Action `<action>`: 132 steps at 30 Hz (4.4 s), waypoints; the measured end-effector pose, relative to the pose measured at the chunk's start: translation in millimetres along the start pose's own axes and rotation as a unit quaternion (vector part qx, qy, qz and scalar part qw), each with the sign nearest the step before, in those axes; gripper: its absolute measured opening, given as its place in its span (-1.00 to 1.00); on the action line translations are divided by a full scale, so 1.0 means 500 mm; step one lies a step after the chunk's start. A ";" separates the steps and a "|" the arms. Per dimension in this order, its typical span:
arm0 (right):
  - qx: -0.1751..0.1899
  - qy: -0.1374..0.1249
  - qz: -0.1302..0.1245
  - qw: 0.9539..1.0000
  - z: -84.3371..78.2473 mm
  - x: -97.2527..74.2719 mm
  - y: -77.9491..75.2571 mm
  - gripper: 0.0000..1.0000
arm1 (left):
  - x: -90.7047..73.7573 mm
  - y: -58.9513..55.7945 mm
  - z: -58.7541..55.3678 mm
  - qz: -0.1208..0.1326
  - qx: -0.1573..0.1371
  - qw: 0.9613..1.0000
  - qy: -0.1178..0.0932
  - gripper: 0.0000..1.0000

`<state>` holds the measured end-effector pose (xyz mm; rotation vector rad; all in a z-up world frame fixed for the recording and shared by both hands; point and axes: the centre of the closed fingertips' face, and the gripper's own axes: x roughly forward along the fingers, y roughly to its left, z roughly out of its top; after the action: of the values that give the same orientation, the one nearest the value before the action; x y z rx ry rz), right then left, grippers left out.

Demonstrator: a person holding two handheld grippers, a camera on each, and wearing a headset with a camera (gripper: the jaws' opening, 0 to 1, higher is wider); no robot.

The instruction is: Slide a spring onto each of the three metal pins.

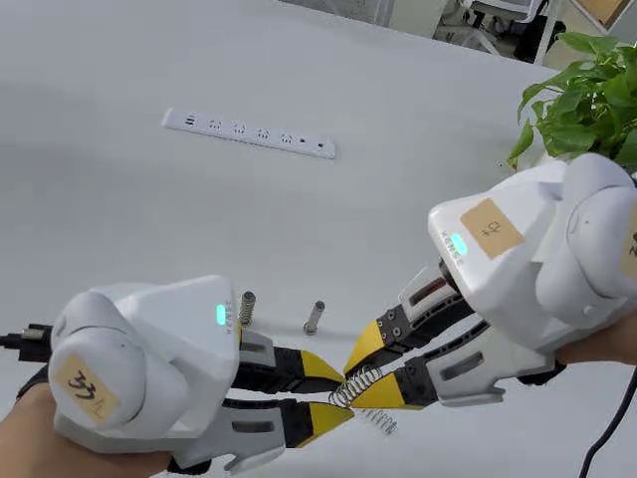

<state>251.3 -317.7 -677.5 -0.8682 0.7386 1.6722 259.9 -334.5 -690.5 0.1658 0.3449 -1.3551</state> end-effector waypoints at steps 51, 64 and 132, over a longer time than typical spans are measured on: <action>0.064 0.086 -0.083 0.991 -0.087 0.022 -0.227 -0.87 | -0.151 0.131 -0.130 0.114 -0.041 0.992 0.025 0.60; 0.074 0.104 -0.074 0.989 -0.115 0.058 -0.261 -0.87 | -0.150 0.137 -0.139 0.114 -0.053 0.992 0.013 0.83; 0.085 0.124 -0.045 0.988 -0.183 0.151 -0.274 -0.87 | -0.138 0.139 -0.142 0.109 -0.079 0.991 -0.007 0.81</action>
<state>387.5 -319.8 -797.0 -0.9838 0.9828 1.4136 305.0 -233.7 -739.8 0.0598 0.4083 -1.1085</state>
